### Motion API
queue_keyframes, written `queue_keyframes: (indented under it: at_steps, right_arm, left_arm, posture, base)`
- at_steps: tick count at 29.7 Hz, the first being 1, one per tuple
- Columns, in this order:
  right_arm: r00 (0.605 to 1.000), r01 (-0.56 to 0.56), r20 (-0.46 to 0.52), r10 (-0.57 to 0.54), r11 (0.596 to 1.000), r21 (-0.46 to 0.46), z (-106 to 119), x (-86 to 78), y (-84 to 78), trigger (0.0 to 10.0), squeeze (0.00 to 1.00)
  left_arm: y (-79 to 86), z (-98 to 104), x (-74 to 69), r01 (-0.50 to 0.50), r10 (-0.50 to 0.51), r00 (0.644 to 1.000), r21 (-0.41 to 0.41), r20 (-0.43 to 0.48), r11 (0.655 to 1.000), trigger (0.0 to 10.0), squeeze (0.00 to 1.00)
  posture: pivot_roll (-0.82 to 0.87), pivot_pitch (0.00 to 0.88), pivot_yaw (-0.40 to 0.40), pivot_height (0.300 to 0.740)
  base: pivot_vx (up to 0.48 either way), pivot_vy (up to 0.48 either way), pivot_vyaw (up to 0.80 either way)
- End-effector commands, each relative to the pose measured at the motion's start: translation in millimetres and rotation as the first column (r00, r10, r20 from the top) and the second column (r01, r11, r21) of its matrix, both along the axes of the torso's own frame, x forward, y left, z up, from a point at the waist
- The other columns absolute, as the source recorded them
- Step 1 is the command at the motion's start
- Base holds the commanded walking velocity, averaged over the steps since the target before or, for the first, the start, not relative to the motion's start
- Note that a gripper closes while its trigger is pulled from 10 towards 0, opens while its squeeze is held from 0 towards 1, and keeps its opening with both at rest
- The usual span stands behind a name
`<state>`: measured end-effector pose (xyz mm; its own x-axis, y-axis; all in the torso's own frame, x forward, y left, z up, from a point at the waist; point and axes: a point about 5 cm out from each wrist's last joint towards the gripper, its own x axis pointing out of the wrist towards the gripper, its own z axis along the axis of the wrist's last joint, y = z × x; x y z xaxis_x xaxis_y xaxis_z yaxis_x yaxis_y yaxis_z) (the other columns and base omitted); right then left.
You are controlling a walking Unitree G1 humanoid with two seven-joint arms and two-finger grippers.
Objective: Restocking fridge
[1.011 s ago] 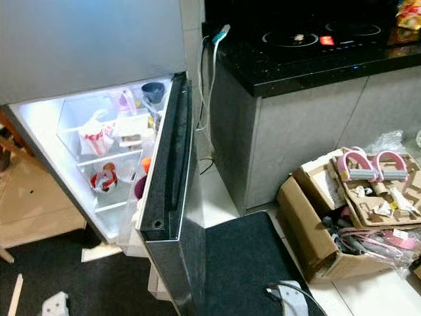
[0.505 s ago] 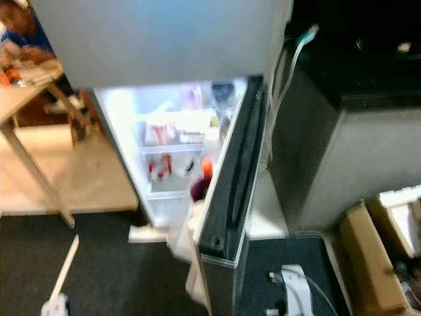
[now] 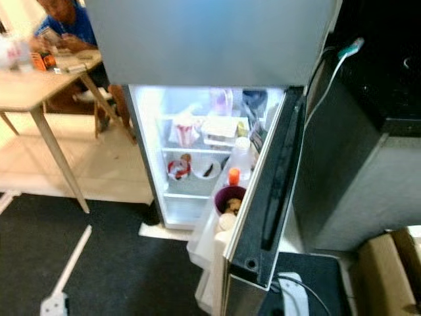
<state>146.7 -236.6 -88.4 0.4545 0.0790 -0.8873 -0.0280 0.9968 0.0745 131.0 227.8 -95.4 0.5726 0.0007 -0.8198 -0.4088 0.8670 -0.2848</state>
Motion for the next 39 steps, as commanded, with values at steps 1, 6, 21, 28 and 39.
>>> queue_keyframes:
  at_steps: [1,6,21,28,39]
  right_arm:
    - [1.0,-0.007,0.018,0.007,1.0,0.001,1,4.4,1.7,10.0,0.0]
    - [0.999,-0.014,0.037,0.014,1.0,0.001,3,9.8,2.8,10.0,0.0]
    - [0.982,-0.103,0.16,0.1,0.995,0.016,20,47.7,12.7,10.0,0.0]
    - [0.915,-0.289,0.312,0.256,0.955,0.064,45,92.9,40.9,10.0,0.0]
    - [0.634,-0.53,0.635,0.441,0.846,-0.058,128,179.3,102.1,10.0,0.0]
  left_arm:
    - [1.4,-3,-9.0,-0.001,0.001,1.0,0.004,-0.03,1.0,10.0,0.0]
    - [1.7,-3,-8.8,-0.001,0.001,1.0,0.005,-0.028,1.0,10.0,0.0]
    - [-3.0,-4,-10.0,0.004,-0.004,0.999,-0.005,-0.031,1.0,10.0,0.0]
    - [-3.0,-4,-11.2,0.005,-0.005,0.999,-0.005,-0.035,1.0,10.0,0.0]
    - [-4.3,-5,-11.4,0.009,-0.009,0.999,-0.008,-0.035,1.0,10.0,0.0]
  posture:
    - [-0.04,0.0,0.051,0.74]
    - [-0.04,0.0,0.05,0.74]
    - [-0.05,0.0,0.048,0.74]
    - [-0.05,0.0,0.051,0.74]
    - [-0.05,0.0,0.048,0.74]
  base:
    - [0.0,0.0,0.64]
    - [0.0,0.0,0.64]
    - [0.0,0.0,0.63]
    - [0.0,0.0,0.63]
    - [0.0,0.0,0.63]
